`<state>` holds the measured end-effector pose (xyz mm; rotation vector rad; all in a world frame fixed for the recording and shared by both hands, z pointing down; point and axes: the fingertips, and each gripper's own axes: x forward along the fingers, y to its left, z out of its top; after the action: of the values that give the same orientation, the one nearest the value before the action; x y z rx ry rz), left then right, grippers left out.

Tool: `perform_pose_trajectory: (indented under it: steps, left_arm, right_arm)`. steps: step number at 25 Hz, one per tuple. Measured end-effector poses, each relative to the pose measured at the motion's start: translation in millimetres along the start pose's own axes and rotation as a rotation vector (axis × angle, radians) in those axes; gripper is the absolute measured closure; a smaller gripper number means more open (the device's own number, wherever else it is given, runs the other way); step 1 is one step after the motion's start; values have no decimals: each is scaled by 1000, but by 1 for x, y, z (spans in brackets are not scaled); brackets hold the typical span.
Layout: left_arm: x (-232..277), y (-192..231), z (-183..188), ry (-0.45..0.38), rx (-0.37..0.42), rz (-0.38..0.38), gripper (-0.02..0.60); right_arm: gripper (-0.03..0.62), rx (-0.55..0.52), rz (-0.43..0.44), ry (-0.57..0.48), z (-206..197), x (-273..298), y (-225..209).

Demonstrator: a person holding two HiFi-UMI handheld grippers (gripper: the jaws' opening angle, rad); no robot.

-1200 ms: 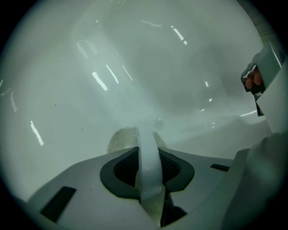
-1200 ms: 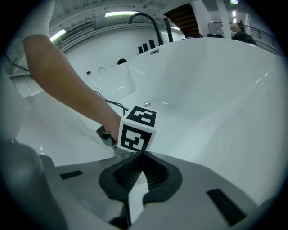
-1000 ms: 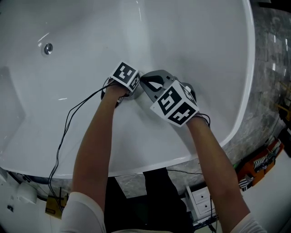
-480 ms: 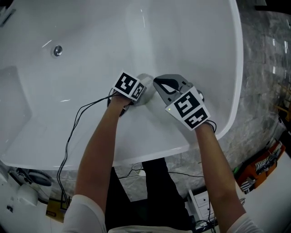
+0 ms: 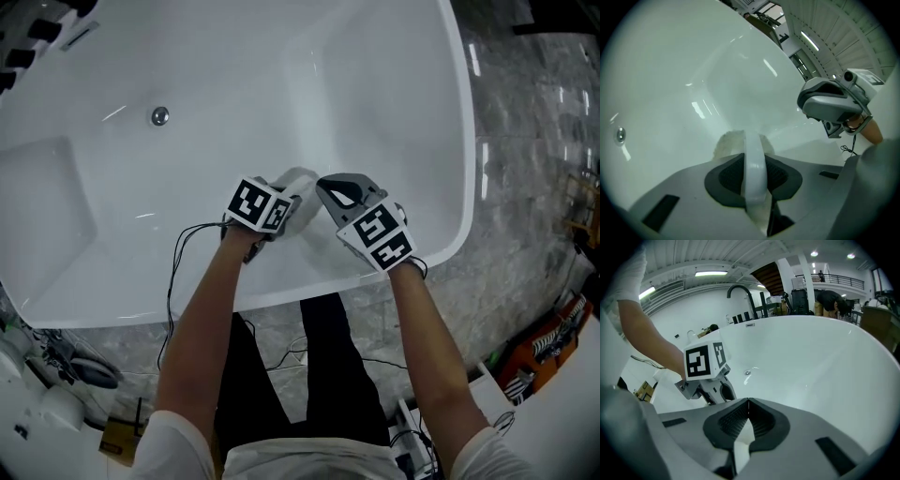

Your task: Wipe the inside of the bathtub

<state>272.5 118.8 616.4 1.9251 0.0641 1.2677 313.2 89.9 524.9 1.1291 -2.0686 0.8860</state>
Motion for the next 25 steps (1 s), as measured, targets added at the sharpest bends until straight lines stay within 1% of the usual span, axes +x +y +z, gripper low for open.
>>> perform_pose_trajectory:
  steps: [4,7,9,14,19,23,25]
  left_arm:
    - [-62,-11,-7,-55,7,23,486]
    - [-115,-12,-2,-124,5,49,486]
    - [-149,-14,-7,-159,3,64,486]
    - [-231,-21,-39,-244,-20,102,486]
    - [-308,-26,-64,-333,-11,176,486]
    - [-362,-35,-94,-396,-30,202,486]
    - [-391,-38,-108,-431,-32,213,486]
  right_arm:
    - [576,67,-20,-44,27,-16,30]
    - [576,75,-35,-98,59,-26,45]
    - [576,78,-43,-130,78,-34,61]
    - [576,81,-43,-177,122,-48,109]
    - [576,73,-62,-222,165,-62,143]
    - [576,78,-89,-249,189,-77,178]
    - [576,65,-98,-252,202,-83,200]
